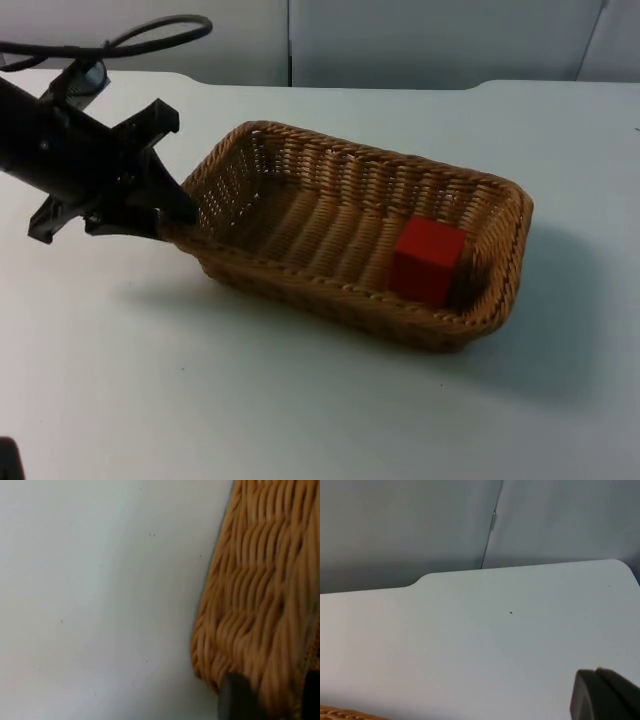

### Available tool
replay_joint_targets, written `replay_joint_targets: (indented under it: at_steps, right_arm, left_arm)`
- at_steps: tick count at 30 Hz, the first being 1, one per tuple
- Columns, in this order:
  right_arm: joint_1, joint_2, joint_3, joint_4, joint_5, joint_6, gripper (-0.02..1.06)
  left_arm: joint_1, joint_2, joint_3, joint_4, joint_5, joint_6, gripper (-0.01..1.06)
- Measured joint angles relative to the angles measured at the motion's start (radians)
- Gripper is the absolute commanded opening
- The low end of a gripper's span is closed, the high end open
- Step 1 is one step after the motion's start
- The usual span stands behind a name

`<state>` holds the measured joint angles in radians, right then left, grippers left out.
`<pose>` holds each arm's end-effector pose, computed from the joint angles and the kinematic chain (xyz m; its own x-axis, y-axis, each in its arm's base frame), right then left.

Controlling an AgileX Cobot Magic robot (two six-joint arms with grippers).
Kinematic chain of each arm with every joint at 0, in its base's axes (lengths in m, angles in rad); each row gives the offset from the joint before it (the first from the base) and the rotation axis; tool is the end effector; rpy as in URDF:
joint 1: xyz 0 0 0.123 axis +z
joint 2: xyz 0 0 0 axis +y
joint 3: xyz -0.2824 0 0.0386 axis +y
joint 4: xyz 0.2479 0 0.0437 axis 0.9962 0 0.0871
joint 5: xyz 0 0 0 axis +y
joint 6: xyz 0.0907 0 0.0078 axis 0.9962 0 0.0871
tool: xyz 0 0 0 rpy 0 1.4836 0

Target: Pick up the basket with the left hand and place the cube into the basket with the right hand.

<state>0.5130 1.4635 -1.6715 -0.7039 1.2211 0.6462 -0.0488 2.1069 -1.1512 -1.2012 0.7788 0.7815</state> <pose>0.2802 0.0943 0.4485 -0.6120 -0.0211 -0.7906 0.1984 0.9636 -0.1793 0.3769 -0.0782 0.1045 -0.9722 -0.1695 -0.1615 -0.0121 0.7254 -0.6883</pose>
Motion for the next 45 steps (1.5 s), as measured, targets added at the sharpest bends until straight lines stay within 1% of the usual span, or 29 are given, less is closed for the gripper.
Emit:
replay_joint_targets:
  at_steps: [1, 2, 3, 4, 7, 10, 12, 13, 16, 17, 18, 20, 21, 23, 24, 25, 28, 29, 31, 33, 34, 35, 38, 39, 41, 42, 43, 44, 45]
  right_arm:
    - [0.0, 0.0, 0.0, 0.0, 0.0, 0.0, 0.0]
    - [0.0, 0.0, 0.0, 0.0, 0.0, 0.0, 0.0]
    - [0.0, 0.0, 0.0, 0.0, 0.0, 0.0, 0.0]
    - [0.0, 0.0, 0.0, 0.0, 0.0, 0.0, 0.0]
    - [0.0, 0.0, 0.0, 0.0, 0.0, 0.0, 0.0]
    - [0.0, 0.0, 0.0, 0.0, 0.0, 0.0, 0.0]
    - [0.0, 0.0, 0.0, 0.002, 0.0, 0.0, 0.0]
    - [0.0, 0.0, 0.0, 0.002, 0.0, 0.0, 0.0]
    - [0.0, 0.0, 0.0, 0.002, 0.0, -0.004, 0.0]
    - [0.0, 0.0, 0.0, 0.002, 0.0, -0.004, 0.0]
    - [0.0, 0.0, 0.0, -0.001, 0.0, -0.016, 0.0]
    - [0.0, 0.0, 0.0, -0.01, 0.0, -0.049, 0.0]
    - [0.0, -0.007, 0.0, -0.022, 0.0, -0.071, 0.0]
    - [0.0, -0.015, 0.0, -0.035, 0.0, -0.076, 0.0]
    - [0.0, -0.026, 0.0, -0.05, 0.0, -0.067, 0.0]
    - [0.0, -0.044, 0.0, -0.067, 0.0, -0.046, 0.0]
    - [0.0, -0.139, 0.0, -0.095, 0.0, 0.014, 0.0]
    - [0.0, -0.139, 0.0, -0.095, 0.0, 0.014, 0.0]
    - [0.0, -0.234, 0.0, -0.085, 0.0, 0.037, 0.0]
    - [0.0, -0.332, 0.007, -0.061, -0.002, 0.045, 0.0]
    - [0.0, -0.332, 0.007, -0.061, -0.002, 0.045, 0.0]
    - [0.0, -0.389, 0.02, -0.053, -0.005, 0.048, 0.0]
    - [0.0, -0.56, 0.134, -0.046, -0.005, 0.05, 0.0]
    - [0.0, -0.56, 0.134, -0.046, -0.005, 0.05, 0.0]
    - [0.0, -0.668, 0.249, -0.041, -0.005, 0.061, 0.0]
    - [0.0, -0.75, 0.358, -0.031, 0.0, 0.081, 0.0]
    - [0.0, -0.8, 0.42, -0.021, 0.0, 0.097, 0.0]
    - [0.0, -0.8, 0.42, -0.021, 0.0, 0.097, 0.0]
    - [0.0, -0.84, 0.495, -0.008, -0.011, 0.112, 0.0]
  left_arm:
    - [0.0, 0.0, 0.0, -0.003, -0.002, 0.002, 0.65]
    - [0.0, 0.0, 0.0, -0.003, -0.002, 0.002, 0.76]
    - [0.0, 0.0, 0.0, -0.009, -0.01, 0.004, 0.76]
    - [0.0, 0.0, 0.0, -0.008, -0.017, 0.004, 0.8]
    - [0.0, 0.0, -0.006, -0.009, -0.019, 0.004, 0.8]
    - [0.004, -0.007, -0.047, -0.009, -0.012, 0.006, 0.79]
    - [0.006, -0.013, -0.067, -0.007, -0.005, 0.006, 0.69]
    - [0.014, -0.028, -0.09, -0.007, 0.002, 0.008, 0.69]
    - [0.035, -0.089, -0.155, 0.005, 0.005, -0.001, 0.42]
    - [0.035, -0.089, -0.155, 0.005, 0.005, -0.001, 0.31]
    - [0.049, -0.133, -0.187, 0.026, 0.005, -0.006, 0.31]
    - [0.058, -0.198, -0.211, 0.075, 0.001, -0.011, 0.07]
    - [0.06, -0.237, -0.216, 0.11, -0.002, -0.015, 0.0]
    - [0.06, -0.278, -0.215, 0.146, -0.002, -0.02, 0.0]
    - [0.06, -0.313, -0.215, 0.194, -0.004, -0.033, 0.0]
    - [0.06, -0.357, -0.215, 0.255, -0.004, -0.053, 0.0]
    - [0.06, -0.492, -0.216, 0.495, 0.01, -0.192, 0.0]
    - [0.06, -0.492, -0.216, 0.495, 0.01, -0.192, 0.0]
    - [0.06, -0.599, -0.213, 0.644, 0.035, -0.288, 0.0]
    - [0.06, -0.715, -0.181, 0.749, 0.046, -0.343, 0.0]
    - [0.06, -0.715, -0.181, 0.749, 0.046, -0.343, 0.0]
    - [0.06, -0.786, -0.152, 0.777, 0.046, -0.362, 0.0]
    - [0.06, -0.995, -0.043, 0.806, 0.016, -0.39, 0.0]
    - [0.06, -0.995, -0.043, 0.806, 0.016, -0.39, 0.0]
    - [0.06, -1.133, 0.045, 0.81, -0.015, -0.405, 0.0]
    - [0.06, -1.219, 0.079, 0.812, -0.026, -0.407, 0.0]
    - [0.06, -1.309, 0.134, 0.813, -0.037, -0.416, 0.0]
    - [0.06, -1.309, 0.134, 0.813, -0.037, -0.416, 0.0]
    - [0.06, -1.359, 0.166, 0.814, -0.039, -0.426, 0.0]
